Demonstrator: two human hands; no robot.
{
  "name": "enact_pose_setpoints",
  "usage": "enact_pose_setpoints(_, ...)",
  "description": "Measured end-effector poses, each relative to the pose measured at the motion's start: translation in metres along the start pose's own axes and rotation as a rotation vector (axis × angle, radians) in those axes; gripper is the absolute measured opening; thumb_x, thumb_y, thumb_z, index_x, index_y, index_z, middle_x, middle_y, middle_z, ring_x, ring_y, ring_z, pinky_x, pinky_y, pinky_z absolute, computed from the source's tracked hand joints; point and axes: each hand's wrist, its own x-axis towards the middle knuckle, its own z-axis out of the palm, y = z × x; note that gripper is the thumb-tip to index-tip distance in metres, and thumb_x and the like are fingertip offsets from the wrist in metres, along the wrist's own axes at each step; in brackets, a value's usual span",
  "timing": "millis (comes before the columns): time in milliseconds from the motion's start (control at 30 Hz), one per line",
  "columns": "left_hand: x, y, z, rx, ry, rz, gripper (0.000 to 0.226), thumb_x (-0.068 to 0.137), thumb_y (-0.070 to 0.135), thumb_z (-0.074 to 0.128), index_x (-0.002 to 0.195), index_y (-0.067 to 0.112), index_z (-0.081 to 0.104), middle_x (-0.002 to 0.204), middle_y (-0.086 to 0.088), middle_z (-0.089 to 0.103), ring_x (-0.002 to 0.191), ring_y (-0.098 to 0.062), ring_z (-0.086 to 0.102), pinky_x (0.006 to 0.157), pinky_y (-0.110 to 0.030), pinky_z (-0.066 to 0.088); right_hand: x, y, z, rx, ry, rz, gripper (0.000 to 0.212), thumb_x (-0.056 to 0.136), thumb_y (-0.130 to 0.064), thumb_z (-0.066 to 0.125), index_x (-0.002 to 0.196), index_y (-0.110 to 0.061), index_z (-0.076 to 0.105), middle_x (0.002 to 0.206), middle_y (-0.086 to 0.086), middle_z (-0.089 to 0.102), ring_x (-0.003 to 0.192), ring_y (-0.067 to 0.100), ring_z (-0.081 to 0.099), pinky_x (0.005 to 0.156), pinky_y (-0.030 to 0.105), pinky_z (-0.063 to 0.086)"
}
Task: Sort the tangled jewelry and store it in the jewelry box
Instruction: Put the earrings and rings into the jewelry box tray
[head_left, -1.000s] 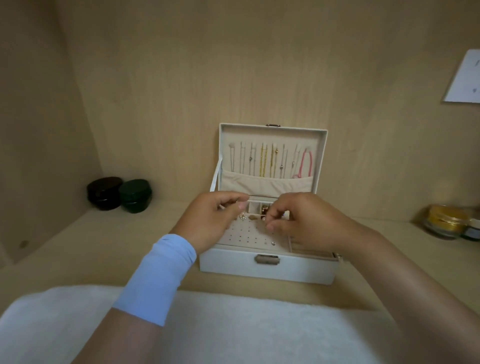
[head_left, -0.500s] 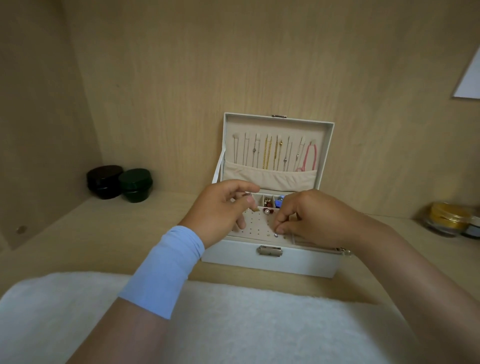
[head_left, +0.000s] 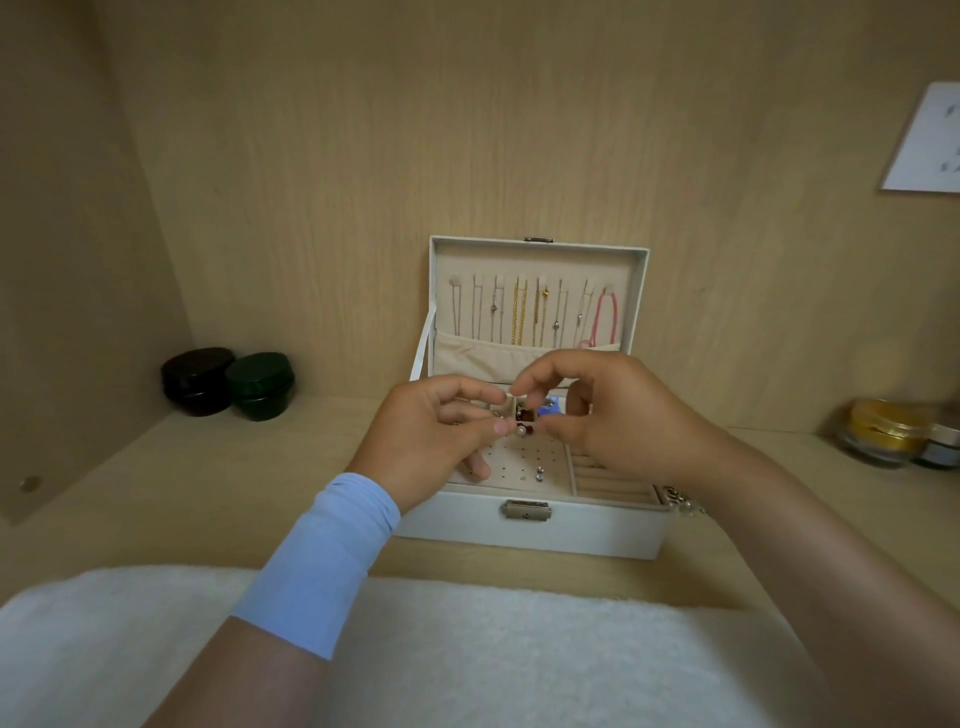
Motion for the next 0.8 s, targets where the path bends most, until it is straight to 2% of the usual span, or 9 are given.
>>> enact_pose_setpoints(100,0.0,0.001,-0.001,0.0,0.01,-0.011,0.02,0.081,0.005,0.078,0.099,0.007,0.068,0.081,-0.01,0.076,0.052,-0.024,0.064,0.057,-0.028,0.057,0.0,-0.001,0.009,0.036,0.002,-0.041,0.024,0.081,-0.019,0.082,0.093,-0.039,0.073,0.088,-0.018,0.069,0.062,0.012,0.055,0.064,0.024,0.05)
enact_pose_setpoints(233,-0.001,0.002,-0.002,-0.004,0.013,-0.018,0.016,0.081,0.005,0.078,0.095,0.004,0.071,0.074,-0.008,0.076,0.05,-0.018,0.064,0.05,-0.022,0.052,0.0,0.001,0.015,0.09,0.044,-0.011,0.017,0.081,-0.018,0.082,0.09,-0.033,0.079,0.083,-0.017,0.073,0.065,0.008,0.056,0.066,0.019,0.047)
enact_pose_setpoints(300,-0.002,0.004,-0.003,-0.011,-0.001,-0.022,0.013,0.086,0.006,0.073,0.099,0.005,0.073,0.068,-0.002,0.074,0.046,-0.013,0.062,0.042,-0.015,0.043,0.0,0.001,0.017,0.188,0.066,0.036,0.014,0.081,-0.016,0.082,0.087,-0.028,0.08,0.081,-0.011,0.075,0.072,0.02,0.065,0.071,0.025,0.053)
enact_pose_setpoints(367,-0.003,0.005,-0.004,-0.008,-0.029,-0.034,0.014,0.092,0.009,0.067,0.104,0.007,0.074,0.065,0.002,0.073,0.041,-0.007,0.057,0.04,-0.014,0.038,0.0,-0.001,0.017,0.275,0.086,0.086,0.012,0.081,-0.014,0.082,0.086,-0.025,0.081,0.08,-0.004,0.077,0.081,0.031,0.069,0.076,0.035,0.058)
enact_pose_setpoints(433,-0.003,0.006,-0.006,-0.025,-0.047,-0.045,0.014,0.094,0.01,0.063,0.105,0.009,0.073,0.068,0.003,0.074,0.041,-0.005,0.056,0.04,-0.015,0.036,0.0,-0.003,0.017,0.334,0.099,0.104,0.01,0.082,-0.013,0.08,0.085,-0.023,0.08,0.075,-0.003,0.075,0.067,0.029,0.064,0.065,0.033,0.056)
enact_pose_setpoints(467,-0.002,0.007,-0.007,-0.038,-0.053,-0.047,0.014,0.095,0.011,0.062,0.104,0.01,0.073,0.074,0.001,0.076,0.045,-0.007,0.058,0.041,-0.016,0.037,0.0,-0.005,0.018,0.361,0.102,0.105,0.009,0.084,-0.013,0.078,0.085,-0.022,0.08,0.072,-0.004,0.074,0.057,0.019,0.058,0.057,0.025,0.05)
enact_pose_setpoints(533,-0.001,0.006,-0.009,-0.058,-0.063,-0.057,0.014,0.097,0.013,0.06,0.103,0.011,0.072,0.087,-0.002,0.078,0.055,-0.012,0.062,0.042,-0.018,0.039,0.001,-0.009,0.019,0.418,0.109,0.132,0.008,0.089,-0.012,0.073,0.087,-0.018,0.078,0.072,-0.005,0.073,0.052,0.006,0.051,0.052,0.017,0.042)
enact_pose_setpoints(667,-0.001,0.004,-0.01,-0.024,-0.072,-0.044,0.013,0.096,0.015,0.062,0.102,0.012,0.073,0.091,-0.002,0.077,0.057,-0.014,0.061,0.043,-0.019,0.038,0.003,-0.015,0.019,0.521,0.073,0.274,0.011,0.094,-0.017,0.066,0.091,-0.013,0.076,0.077,-0.003,0.073,0.051,0.01,0.049,0.045,0.015,0.038)
enact_pose_setpoints(800,0.0,0.004,-0.011,-0.025,0.0,-0.003,0.015,0.091,0.013,0.069,0.105,0.016,0.071,0.088,-0.004,0.076,0.058,-0.014,0.063,0.042,-0.021,0.04,0.002,-0.017,0.018,0.632,0.01,0.42,0.013,0.092,-0.026,0.07,0.093,-0.015,0.077,0.084,-0.001,0.074,0.052,0.01,0.047,0.043,0.02,0.03)
